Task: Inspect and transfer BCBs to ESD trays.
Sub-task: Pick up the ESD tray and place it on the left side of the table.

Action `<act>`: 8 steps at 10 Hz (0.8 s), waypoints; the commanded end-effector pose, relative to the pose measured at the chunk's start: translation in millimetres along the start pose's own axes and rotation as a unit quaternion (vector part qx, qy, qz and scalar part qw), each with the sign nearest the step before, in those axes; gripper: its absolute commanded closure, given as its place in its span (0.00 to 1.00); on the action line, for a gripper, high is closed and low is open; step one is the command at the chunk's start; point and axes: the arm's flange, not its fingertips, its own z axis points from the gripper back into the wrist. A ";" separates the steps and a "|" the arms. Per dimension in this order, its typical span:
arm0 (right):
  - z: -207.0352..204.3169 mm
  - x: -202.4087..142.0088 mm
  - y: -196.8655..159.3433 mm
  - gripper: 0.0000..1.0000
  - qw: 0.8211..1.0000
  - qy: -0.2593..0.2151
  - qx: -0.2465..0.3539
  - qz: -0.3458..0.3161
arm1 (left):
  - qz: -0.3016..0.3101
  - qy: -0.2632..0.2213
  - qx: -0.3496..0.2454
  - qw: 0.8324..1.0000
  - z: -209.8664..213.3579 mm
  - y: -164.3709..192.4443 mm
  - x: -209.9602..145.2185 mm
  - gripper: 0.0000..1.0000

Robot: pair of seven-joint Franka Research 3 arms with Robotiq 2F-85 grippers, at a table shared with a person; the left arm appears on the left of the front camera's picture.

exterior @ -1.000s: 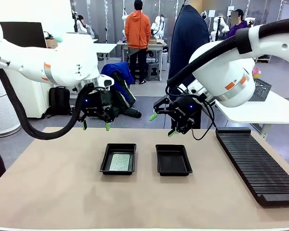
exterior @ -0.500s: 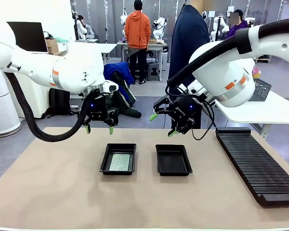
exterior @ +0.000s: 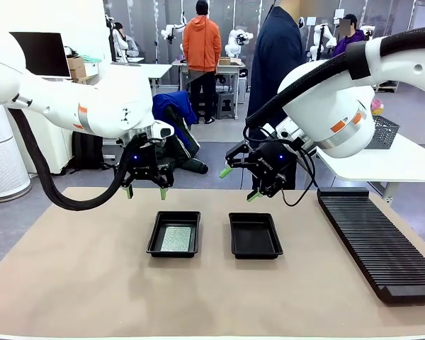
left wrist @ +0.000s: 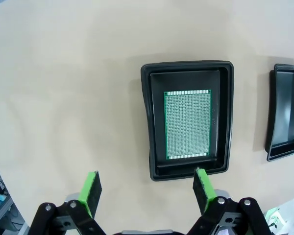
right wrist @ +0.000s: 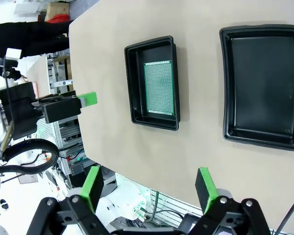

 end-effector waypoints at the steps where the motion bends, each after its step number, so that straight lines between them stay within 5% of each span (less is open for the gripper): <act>1: -1.5 1.6 1.8 0.00 1.000 0.001 -0.002 0.000 | 0.012 -0.006 0.021 1.000 -18.6 -8.6 12.1 0.00; 8: -1.5 1.6 1.8 0.00 1.000 0.001 -0.002 0.000 | 0.016 0.010 0.023 1.000 -87.1 -21.8 32.5 0.00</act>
